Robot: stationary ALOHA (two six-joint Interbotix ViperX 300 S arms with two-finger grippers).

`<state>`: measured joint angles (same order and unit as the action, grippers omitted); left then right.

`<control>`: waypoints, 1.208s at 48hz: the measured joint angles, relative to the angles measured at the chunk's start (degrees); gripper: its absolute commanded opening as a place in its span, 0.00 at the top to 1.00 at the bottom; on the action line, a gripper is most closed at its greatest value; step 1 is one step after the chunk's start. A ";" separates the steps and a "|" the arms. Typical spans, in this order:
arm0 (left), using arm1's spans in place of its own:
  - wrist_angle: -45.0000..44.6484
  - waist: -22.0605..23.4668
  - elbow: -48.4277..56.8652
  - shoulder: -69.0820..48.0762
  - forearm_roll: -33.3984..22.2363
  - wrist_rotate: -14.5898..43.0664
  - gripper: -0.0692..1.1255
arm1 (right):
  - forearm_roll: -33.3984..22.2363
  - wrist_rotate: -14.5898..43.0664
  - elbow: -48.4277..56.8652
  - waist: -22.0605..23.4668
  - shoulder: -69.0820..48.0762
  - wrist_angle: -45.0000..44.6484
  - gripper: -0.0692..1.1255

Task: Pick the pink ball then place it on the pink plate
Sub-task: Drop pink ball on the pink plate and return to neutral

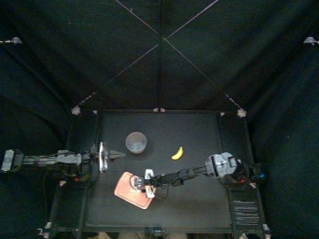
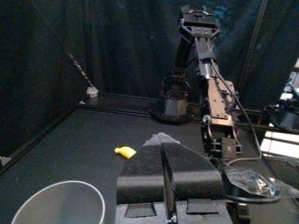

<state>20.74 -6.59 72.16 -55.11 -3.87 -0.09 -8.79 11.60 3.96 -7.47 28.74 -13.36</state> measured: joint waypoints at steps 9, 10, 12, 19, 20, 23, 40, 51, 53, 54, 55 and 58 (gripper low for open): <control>0.00 -0.09 1.05 0.00 -0.88 0.09 0.94 | 0.62 0.00 -0.44 0.00 0.88 -0.09 0.12; 0.09 -0.18 1.23 -0.09 -0.97 0.09 0.94 | 0.79 0.00 -0.53 0.09 0.88 -0.09 0.11; 0.09 -0.26 1.32 -0.09 -1.23 0.09 0.94 | 0.79 0.00 -0.53 0.09 0.88 -0.09 0.11; 0.00 -0.70 1.41 -0.09 -1.76 0.09 0.94 | 0.53 -0.09 -0.44 0.09 0.70 0.09 0.11; 0.00 -0.70 1.41 -0.09 -1.76 0.09 0.94 | 0.53 -0.18 -0.26 0.09 0.62 0.09 0.11; 0.00 -0.79 1.58 -0.09 -1.85 0.09 0.94 | 0.26 0.00 0.97 0.18 -0.53 0.70 0.11; 0.00 -0.79 2.20 -0.09 -1.85 0.00 0.94 | 1.41 0.44 19.16 2.46 -17.67 12.92 0.11; -0.09 -0.79 2.46 -0.09 -1.93 0.09 0.94 | 1.67 0.53 34.37 6.59 -30.94 23.73 0.11; -0.09 -0.79 2.64 -0.09 -1.93 0.00 0.94 | 1.93 0.62 36.74 7.91 -32.96 24.79 0.11; -0.18 -0.79 2.81 -0.09 -1.93 0.00 0.94 | 2.20 0.70 37.88 8.53 -34.01 25.14 0.11; -0.18 -0.79 2.81 0.00 -1.93 0.09 0.94 | 2.55 0.62 39.20 9.14 -34.98 25.66 0.11; -0.09 -0.79 3.08 -0.09 -1.93 0.00 0.94 | 3.96 0.62 43.15 11.16 -38.85 26.81 0.11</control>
<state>20.65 -7.38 75.23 -55.20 -5.80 -0.09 -4.83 12.22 47.11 3.69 -10.11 13.45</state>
